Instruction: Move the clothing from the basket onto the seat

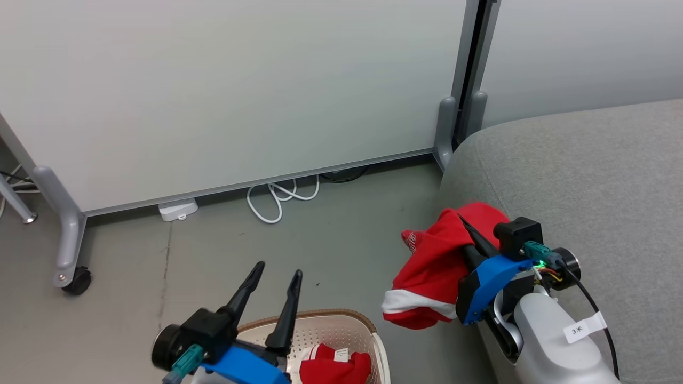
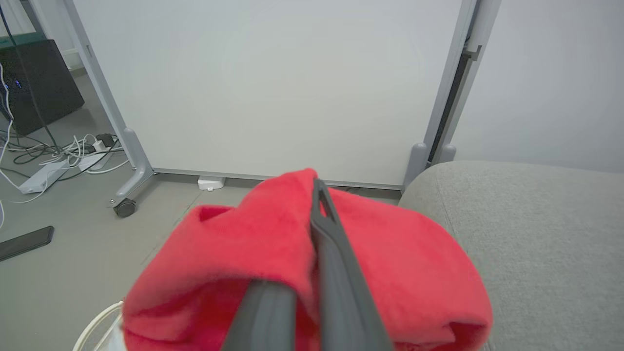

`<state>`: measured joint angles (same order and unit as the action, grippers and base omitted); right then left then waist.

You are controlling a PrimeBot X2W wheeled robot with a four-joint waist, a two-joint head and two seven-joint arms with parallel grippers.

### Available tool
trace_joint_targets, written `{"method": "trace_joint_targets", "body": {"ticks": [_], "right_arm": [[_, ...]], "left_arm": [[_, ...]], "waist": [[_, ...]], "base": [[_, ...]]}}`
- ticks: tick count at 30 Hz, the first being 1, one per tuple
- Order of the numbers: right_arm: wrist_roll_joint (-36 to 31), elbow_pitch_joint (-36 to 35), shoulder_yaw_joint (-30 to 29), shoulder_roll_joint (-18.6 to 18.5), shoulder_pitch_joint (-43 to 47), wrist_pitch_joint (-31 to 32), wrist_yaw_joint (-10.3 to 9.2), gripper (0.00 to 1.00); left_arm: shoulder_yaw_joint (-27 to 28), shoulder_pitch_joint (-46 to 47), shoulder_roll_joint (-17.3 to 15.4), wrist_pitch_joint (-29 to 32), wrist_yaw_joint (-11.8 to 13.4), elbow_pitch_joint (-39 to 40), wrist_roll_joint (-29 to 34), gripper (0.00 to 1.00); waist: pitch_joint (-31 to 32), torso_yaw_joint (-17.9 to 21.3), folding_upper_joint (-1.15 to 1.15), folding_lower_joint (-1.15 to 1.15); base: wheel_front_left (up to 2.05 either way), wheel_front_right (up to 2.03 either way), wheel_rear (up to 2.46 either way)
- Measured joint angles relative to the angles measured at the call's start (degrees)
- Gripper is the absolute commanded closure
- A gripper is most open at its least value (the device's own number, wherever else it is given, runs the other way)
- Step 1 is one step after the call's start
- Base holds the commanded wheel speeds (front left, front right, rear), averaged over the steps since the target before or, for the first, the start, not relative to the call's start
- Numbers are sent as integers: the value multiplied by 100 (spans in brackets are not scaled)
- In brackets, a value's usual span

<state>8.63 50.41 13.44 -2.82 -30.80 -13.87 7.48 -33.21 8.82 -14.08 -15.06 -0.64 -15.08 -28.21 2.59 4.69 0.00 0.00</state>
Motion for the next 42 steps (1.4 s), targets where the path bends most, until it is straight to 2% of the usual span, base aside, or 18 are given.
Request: {"method": "trace_joint_targets", "body": {"ticks": [10,19,33,37,42], "right_arm": [[-47,-758,-52,2,413,56,0,100],[101,-1692,159,3,793,428,1,100],[156,-2680,3,-2,1279,795,0,100],[162,-2820,-70,-3,1355,827,0,100],[162,-2905,-158,-3,1402,845,0,100]], "left_arm": [[892,-567,330,0,-281,210,631,0],[1426,-643,497,0,-449,332,1027,0],[1601,-510,678,0,-604,280,1371,0],[1600,-458,684,0,-644,243,1415,0],[1579,-396,676,0,-647,188,1418,0]], "waist": [[-35,326,0,0],[-170,1056,0,0],[-504,2362,0,0],[-609,2545,0,0],[-668,2587,0,0]], "base": [[0,0,0],[0,0,0],[0,0,0],[0,0,0],[0,0,0]]}}
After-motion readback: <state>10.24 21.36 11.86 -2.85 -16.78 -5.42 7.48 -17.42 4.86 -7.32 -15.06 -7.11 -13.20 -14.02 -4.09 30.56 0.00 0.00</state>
